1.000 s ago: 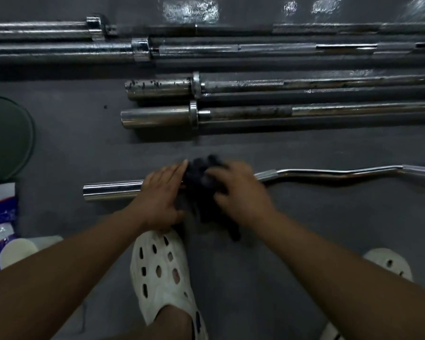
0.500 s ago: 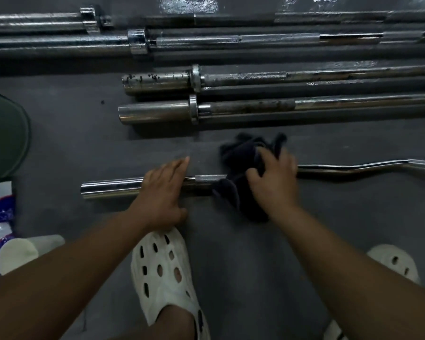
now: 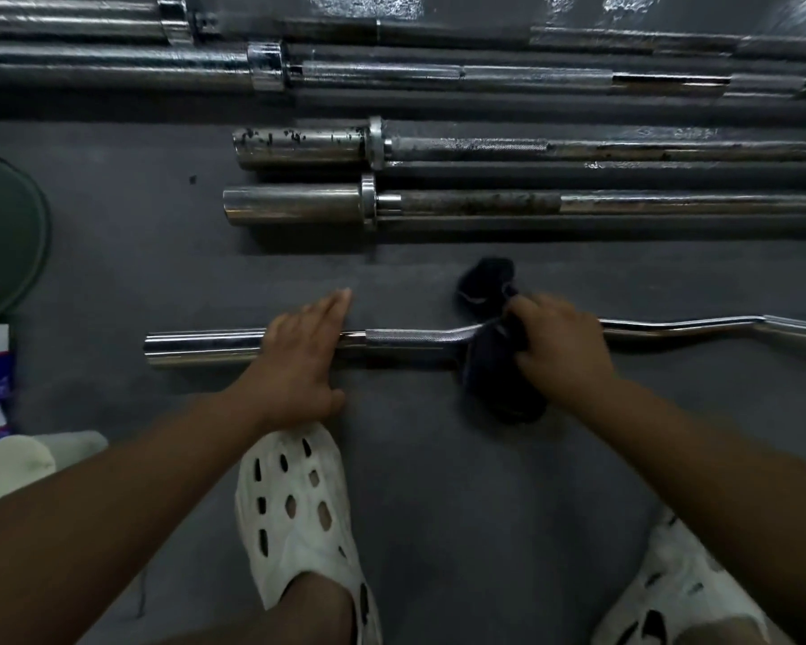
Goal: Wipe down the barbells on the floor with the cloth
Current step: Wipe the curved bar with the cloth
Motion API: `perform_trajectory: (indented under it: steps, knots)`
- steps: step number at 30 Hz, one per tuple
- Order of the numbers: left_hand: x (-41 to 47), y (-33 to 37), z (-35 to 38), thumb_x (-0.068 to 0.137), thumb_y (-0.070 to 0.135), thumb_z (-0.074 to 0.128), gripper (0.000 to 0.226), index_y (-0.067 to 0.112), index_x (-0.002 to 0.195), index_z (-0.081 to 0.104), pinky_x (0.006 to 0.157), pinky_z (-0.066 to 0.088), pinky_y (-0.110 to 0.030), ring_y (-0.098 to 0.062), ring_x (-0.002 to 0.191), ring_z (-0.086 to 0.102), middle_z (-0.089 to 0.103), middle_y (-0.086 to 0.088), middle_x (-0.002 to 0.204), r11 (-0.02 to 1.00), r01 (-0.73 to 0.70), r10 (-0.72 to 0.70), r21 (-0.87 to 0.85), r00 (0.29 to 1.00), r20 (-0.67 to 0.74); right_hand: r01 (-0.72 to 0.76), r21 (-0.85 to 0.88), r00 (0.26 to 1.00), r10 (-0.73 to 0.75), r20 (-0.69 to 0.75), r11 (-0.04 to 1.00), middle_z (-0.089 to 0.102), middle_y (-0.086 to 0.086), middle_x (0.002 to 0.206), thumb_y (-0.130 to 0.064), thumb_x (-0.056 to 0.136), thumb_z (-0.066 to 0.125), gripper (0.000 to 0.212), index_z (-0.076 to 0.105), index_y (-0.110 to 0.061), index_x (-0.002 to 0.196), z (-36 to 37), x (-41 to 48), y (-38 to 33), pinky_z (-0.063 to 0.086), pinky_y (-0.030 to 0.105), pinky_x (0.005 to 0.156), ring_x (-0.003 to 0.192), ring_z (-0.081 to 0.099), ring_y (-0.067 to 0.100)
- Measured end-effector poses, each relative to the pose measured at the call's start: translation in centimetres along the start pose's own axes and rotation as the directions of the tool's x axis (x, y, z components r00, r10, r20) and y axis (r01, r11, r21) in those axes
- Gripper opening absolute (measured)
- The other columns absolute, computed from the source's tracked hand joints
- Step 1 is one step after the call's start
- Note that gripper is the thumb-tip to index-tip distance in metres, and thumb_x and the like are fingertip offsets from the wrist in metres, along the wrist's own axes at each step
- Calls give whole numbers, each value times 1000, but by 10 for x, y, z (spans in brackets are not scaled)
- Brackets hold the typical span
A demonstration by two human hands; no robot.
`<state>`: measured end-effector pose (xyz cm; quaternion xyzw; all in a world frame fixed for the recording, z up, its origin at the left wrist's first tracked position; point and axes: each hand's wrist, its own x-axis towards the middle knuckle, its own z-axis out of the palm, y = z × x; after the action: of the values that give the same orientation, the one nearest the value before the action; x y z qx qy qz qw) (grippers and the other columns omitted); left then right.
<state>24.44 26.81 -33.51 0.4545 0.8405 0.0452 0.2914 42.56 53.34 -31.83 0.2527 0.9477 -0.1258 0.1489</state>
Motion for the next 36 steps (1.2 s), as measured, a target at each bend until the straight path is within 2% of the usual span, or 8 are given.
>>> perform_trajectory:
  steps: [5,9,16,23,27,31,33,36]
  knots:
    - [1,-2,-6,63,57,54,118,20,155,-9,118,12,-40,-23,148,15,10,-6,163,998,15,-13,-64,999,32,226,213,970,-239,41,951,59,2,128,-29,71,70,61,53,-27,130,25,1,-154,39,45,100,124,51,25]
    - [-2,-6,0,59,59,52,121,21,153,-14,117,16,-40,-28,148,19,14,-10,162,1000,-5,6,-24,999,33,378,88,925,-379,-4,922,54,3,140,-33,57,83,85,53,-24,136,32,-5,-105,41,44,102,132,48,24]
    - [1,-1,2,62,53,69,128,25,154,-14,117,14,-45,-27,147,17,9,-4,163,999,21,-21,40,1000,19,-94,301,990,119,-68,949,70,8,116,-14,63,63,57,66,-21,120,24,-1,-40,50,40,96,107,64,33]
    - [-2,-10,5,55,64,46,120,23,154,-9,116,22,-45,-33,145,25,20,-10,160,999,-10,10,-41,1000,7,234,450,961,-275,28,862,59,14,131,-2,67,69,81,45,-14,143,21,-5,-128,44,40,105,119,53,33]
    - [-1,-9,9,57,58,59,125,26,154,-14,117,18,-44,-30,147,19,15,-7,162,1000,5,-5,-1,1000,5,-124,265,988,144,-57,956,60,18,117,-8,71,65,59,57,-12,128,23,-7,-8,44,41,96,110,55,39]
    - [2,-3,3,63,54,70,127,27,154,-15,117,11,-42,-26,148,13,6,-1,162,1000,12,-12,26,1000,22,-527,523,777,629,-22,669,48,23,124,-6,78,67,45,59,-9,122,29,-4,-29,40,41,100,109,52,42]
    - [4,-4,-1,60,57,64,127,27,154,-15,117,12,-42,-25,147,14,7,-2,162,1000,5,-6,31,1000,25,-515,680,759,646,80,522,44,15,123,-7,77,65,42,56,-12,118,32,-6,-85,42,35,96,96,53,33]
    - [1,-5,-5,59,57,60,125,26,153,-16,118,11,-42,-26,148,12,5,-3,163,1000,-6,5,11,998,65,-394,693,895,424,138,604,51,8,111,-6,76,69,37,56,-20,108,25,-14,-85,41,25,78,86,52,22]
